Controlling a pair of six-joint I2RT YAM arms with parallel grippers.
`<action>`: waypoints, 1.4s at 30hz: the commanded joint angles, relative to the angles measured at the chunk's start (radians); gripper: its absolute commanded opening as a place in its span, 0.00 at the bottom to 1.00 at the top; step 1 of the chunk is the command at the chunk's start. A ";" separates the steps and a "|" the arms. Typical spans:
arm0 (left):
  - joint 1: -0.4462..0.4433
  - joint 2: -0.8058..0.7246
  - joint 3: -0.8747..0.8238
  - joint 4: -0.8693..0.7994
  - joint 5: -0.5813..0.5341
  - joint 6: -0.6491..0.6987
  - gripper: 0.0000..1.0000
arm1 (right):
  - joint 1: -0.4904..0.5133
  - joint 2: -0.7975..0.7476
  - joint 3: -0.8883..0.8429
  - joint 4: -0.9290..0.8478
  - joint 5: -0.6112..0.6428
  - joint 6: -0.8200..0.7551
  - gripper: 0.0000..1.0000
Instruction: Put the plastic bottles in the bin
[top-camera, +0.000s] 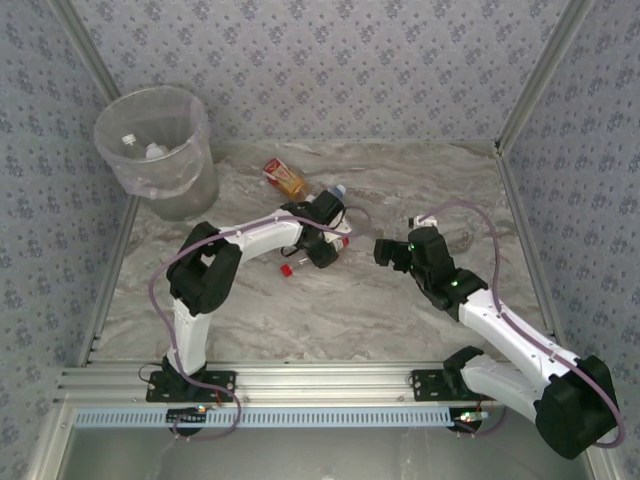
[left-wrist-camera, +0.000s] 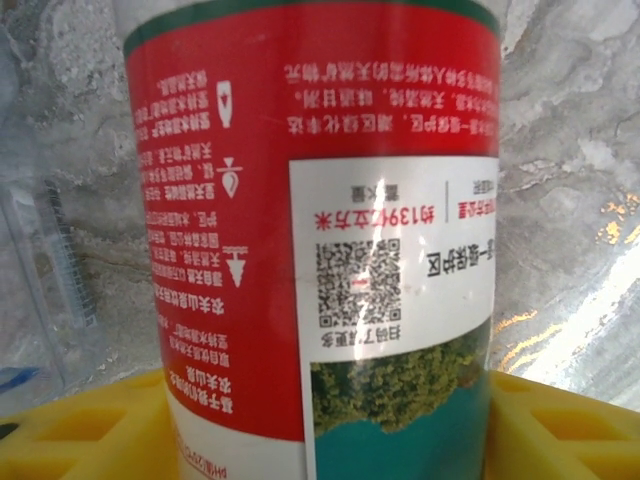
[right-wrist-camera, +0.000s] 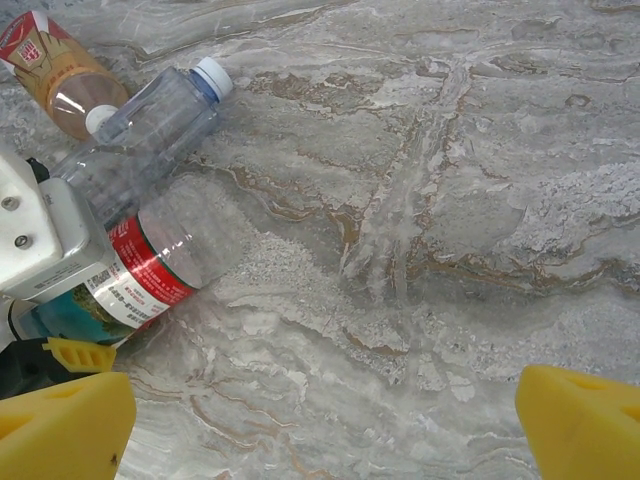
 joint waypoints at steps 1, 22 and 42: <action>-0.005 0.032 -0.003 -0.005 -0.018 -0.021 0.61 | -0.005 -0.017 -0.006 -0.018 0.025 0.014 1.00; 0.029 -0.224 -0.081 0.109 0.067 -0.171 0.52 | -0.002 -0.017 0.087 -0.010 -0.108 -0.233 1.00; 0.227 -0.537 -0.197 0.315 0.256 -0.494 0.49 | 0.047 0.007 0.115 0.309 -0.322 -0.206 1.00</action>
